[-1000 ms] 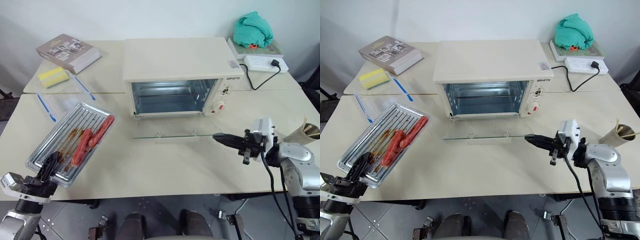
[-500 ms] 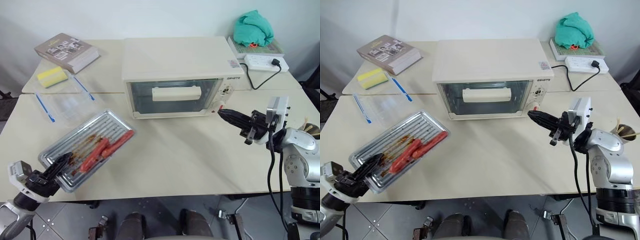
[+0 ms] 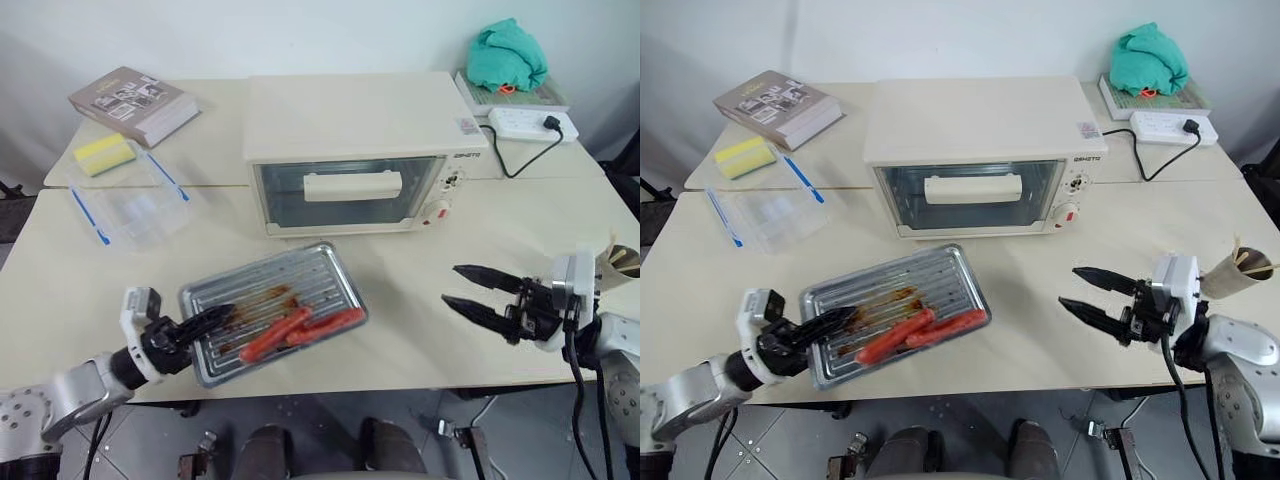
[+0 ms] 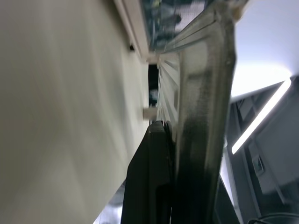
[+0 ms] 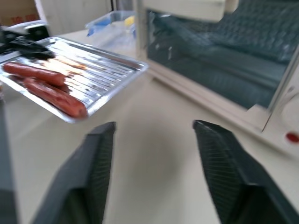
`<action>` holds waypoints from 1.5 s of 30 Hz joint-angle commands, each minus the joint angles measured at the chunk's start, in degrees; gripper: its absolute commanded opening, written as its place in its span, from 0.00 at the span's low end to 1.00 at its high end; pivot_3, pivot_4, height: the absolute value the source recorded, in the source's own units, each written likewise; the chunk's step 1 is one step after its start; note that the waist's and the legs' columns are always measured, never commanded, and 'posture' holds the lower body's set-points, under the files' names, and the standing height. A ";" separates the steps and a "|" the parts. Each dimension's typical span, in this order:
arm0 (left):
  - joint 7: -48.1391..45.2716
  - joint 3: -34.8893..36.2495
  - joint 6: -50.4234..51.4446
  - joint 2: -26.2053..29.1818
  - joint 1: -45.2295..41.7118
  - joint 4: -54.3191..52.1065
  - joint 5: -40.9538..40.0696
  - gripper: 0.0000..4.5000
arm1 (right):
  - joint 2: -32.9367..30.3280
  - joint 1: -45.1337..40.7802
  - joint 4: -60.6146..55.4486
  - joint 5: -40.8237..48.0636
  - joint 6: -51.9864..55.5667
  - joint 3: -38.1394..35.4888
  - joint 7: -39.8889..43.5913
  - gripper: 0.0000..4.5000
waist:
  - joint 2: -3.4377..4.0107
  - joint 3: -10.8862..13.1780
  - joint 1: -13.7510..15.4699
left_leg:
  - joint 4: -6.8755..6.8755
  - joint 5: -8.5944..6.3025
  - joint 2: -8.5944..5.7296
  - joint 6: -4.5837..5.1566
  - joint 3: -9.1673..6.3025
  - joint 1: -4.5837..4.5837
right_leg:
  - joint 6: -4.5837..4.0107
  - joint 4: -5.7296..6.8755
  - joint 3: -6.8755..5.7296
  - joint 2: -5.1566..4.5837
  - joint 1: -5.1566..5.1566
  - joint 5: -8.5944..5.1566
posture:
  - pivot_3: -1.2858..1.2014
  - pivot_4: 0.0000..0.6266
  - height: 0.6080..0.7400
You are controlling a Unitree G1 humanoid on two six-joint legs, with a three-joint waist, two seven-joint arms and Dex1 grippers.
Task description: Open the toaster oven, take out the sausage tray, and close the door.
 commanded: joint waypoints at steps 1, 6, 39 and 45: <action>0.04 -5.55 1.52 1.66 -6.78 3.80 -0.63 0.00 | -0.56 3.89 -4.48 -0.18 -3.21 -3.82 1.27 0.88 | 0.00 0.00 0.10 | 0.03 0.00 -0.01 0.01 0.02 0.00 | 0.00 0.02 0.02 0.00 0.00 0.00 | 0.52 0.24 1.00; -1.28 -11.00 5.35 1.98 -16.23 11.76 3.21 0.00 | -0.34 9.77 -7.37 -0.30 -3.78 -6.60 0.73 0.99 | -0.03 -0.02 -0.01 | 0.07 0.01 -0.03 0.03 0.09 0.01 | 0.02 0.06 0.11 0.00 -0.02 0.01 | 0.52 0.24 1.00; 10.53 -10.47 5.28 -12.23 -24.87 11.52 20.88 0.25 | 0.14 23.95 -17.57 2.89 -1.67 -13.82 -2.62 1.00 | -0.06 -0.08 1.42 | 0.23 0.02 -0.05 0.08 0.09 0.20 | 0.02 0.07 0.17 0.01 0.20 0.09 | 0.52 0.24 1.00; 4.62 -8.46 4.02 -12.38 -25.09 10.88 25.37 0.62 | -0.30 23.48 -17.02 2.52 -1.84 -13.25 -2.38 1.00 | -0.07 -0.08 1.31 | 0.21 0.02 -0.05 0.08 0.12 0.13 | 0.02 0.06 0.17 0.01 0.11 0.09 | 0.52 0.24 1.00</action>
